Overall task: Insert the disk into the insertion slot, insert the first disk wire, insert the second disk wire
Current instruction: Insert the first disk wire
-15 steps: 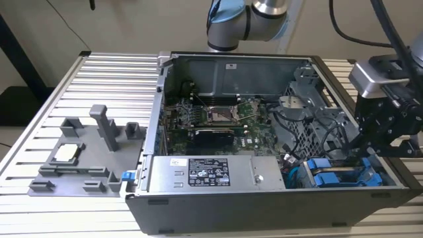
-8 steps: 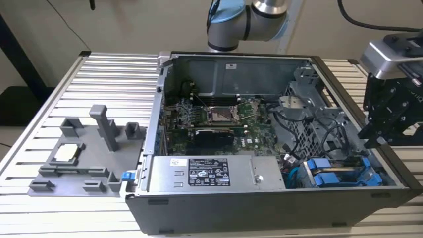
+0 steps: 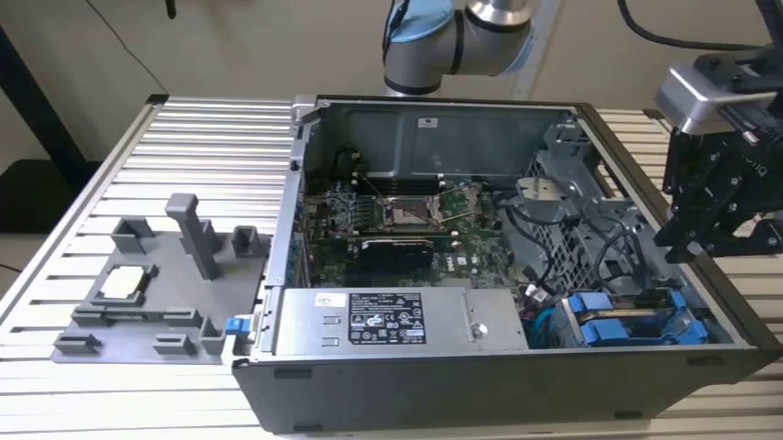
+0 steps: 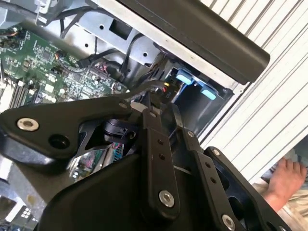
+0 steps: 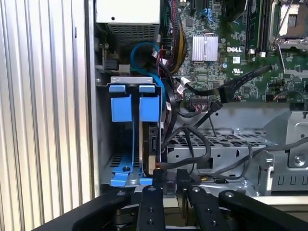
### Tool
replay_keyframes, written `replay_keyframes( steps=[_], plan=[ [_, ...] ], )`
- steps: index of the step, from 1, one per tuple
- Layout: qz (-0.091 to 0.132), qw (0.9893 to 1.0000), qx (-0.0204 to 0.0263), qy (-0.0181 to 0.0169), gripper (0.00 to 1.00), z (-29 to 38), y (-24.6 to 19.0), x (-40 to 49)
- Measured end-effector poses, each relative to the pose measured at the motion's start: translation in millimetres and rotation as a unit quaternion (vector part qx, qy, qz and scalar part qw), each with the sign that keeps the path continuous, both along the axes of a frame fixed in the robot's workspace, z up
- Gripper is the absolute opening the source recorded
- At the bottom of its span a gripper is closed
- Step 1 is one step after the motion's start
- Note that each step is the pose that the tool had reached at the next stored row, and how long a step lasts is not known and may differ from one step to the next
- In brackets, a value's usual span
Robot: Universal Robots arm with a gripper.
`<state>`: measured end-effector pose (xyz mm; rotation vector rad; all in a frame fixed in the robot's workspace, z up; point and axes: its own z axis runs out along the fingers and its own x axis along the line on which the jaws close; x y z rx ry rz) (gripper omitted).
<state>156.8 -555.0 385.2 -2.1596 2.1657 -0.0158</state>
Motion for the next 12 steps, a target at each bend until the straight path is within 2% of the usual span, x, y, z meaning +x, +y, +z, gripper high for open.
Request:
replay_keyframes(
  steps=[9,11,12],
  plan=[
    [0.0,1.0,-0.0001,0.0,0.27,-0.5,33.5,-1.1],
    [0.0,1.0,0.0002,0.0,0.27,-0.6,37.1,-2.2],
    [0.0,1.0,0.0014,0.0,0.27,-0.5,37.1,-3.1]
  ],
)
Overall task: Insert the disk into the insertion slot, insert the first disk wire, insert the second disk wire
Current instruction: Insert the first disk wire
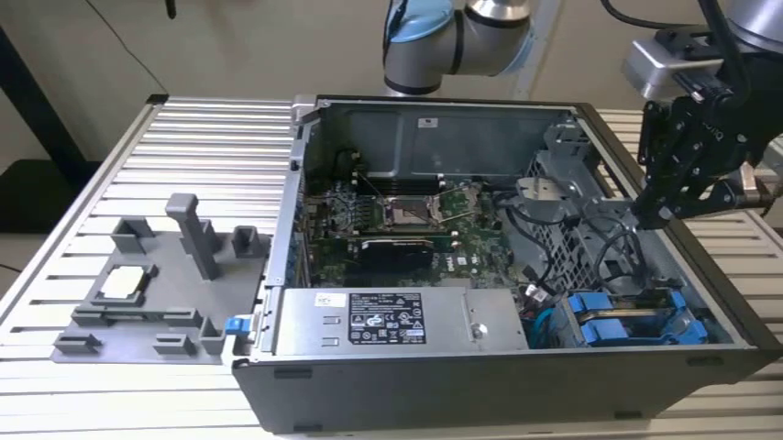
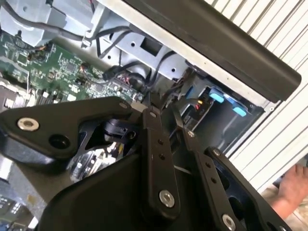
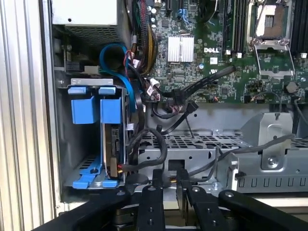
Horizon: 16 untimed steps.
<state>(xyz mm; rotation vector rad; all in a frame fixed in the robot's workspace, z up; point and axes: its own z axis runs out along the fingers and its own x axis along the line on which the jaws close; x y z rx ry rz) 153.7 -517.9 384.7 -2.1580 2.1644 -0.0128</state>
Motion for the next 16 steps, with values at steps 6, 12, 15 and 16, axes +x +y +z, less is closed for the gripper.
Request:
replay_keyframes(
  steps=[6,12,15,16],
  plan=[
    [0.0,0.9999,0.0109,0.0,0.27,-0.2,0.1,-6.7],
    [0.002,0.9999,0.0108,0.0,0.27,-0.1,0.0,-21.6],
    [0.004,0.9999,0.0108,0.0001,0.27,-0.1,0.1,-29.6],
    [0.007,0.9999,0.0108,0.0001,0.27,-0.1,0.1,-31.6]
  ],
)
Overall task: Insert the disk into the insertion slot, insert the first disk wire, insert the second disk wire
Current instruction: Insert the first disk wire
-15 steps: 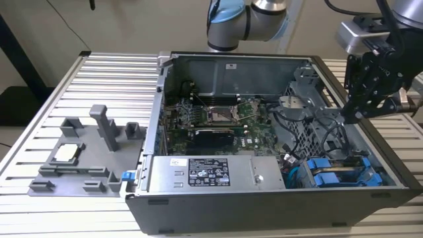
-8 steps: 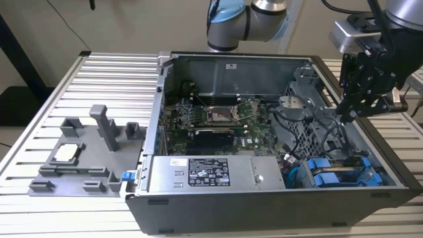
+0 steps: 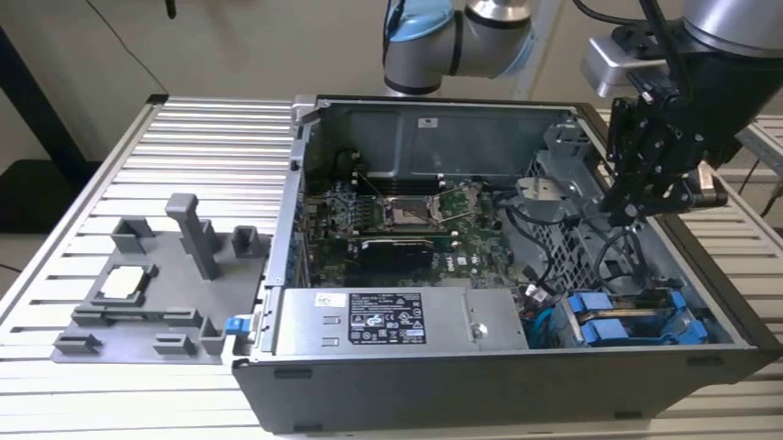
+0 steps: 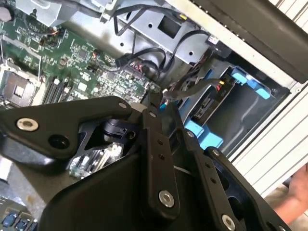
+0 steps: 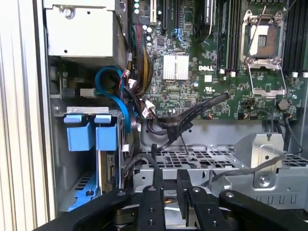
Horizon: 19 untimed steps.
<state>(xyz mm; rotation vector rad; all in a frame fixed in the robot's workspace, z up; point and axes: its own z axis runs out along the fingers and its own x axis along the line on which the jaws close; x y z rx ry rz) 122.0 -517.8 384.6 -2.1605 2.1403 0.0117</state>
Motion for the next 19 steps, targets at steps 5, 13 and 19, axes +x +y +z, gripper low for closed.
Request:
replay_keyframes(
  steps=[5,13,19],
  plan=[
    [0.015,0.9999,0.0,0.0,0.27,0.0,-0.1,-8.5],
    [0.033,0.9995,-0.0002,-0.0005,0.27,-0.5,0.0,-27.2],
    [0.047,0.9989,-0.0004,-0.0015,0.27,-2.1,0.0,-35.8]
  ],
)
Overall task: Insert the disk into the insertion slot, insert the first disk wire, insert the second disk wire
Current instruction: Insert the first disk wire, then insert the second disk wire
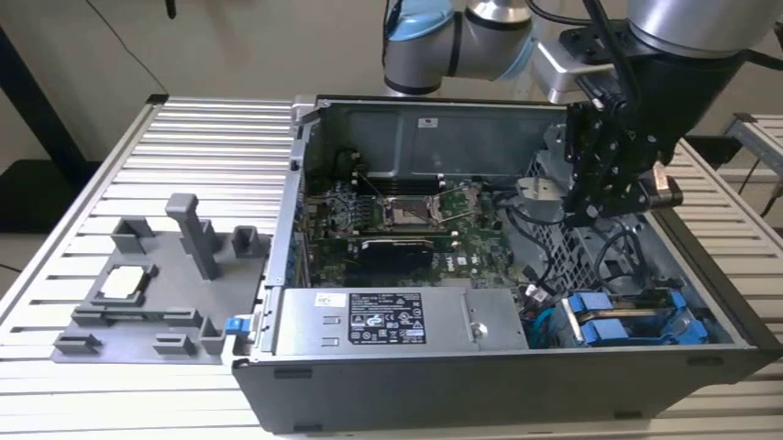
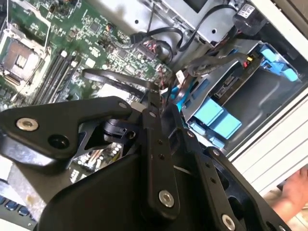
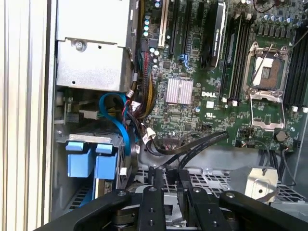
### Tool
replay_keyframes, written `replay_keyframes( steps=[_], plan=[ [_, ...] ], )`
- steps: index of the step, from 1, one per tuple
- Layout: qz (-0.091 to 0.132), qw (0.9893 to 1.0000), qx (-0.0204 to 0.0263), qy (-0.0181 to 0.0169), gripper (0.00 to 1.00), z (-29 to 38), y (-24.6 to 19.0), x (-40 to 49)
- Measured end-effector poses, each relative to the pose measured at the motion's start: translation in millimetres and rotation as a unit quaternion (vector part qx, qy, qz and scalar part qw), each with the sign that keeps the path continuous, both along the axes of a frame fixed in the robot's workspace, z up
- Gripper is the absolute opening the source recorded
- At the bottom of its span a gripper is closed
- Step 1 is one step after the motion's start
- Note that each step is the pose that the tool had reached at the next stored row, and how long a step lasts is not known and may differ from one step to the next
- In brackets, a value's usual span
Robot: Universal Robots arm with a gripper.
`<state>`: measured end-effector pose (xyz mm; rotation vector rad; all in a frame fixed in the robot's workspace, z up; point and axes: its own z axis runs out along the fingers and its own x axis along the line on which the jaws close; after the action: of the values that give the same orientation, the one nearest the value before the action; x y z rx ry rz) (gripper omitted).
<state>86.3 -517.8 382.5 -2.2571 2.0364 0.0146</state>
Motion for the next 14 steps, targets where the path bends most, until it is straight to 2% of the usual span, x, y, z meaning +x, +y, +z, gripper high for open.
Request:
replay_keyframes(
  steps=[4,7,11,14],
  plan=[
    [0.009,1.0,-0.0004,-0.0014,0.27,-1.4,0.0,-5.4],
    [0.011,0.9999,-0.0008,-0.004,0.27,-2.6,0.0,-9.9],
    [0.014,0.9999,-0.0023,-0.0075,0.27,-3.7,0.0,-10.4],
    [0.014,0.9999,-0.0024,-0.0076,0.27,-3.7,0.0,-10.5]
  ],
)
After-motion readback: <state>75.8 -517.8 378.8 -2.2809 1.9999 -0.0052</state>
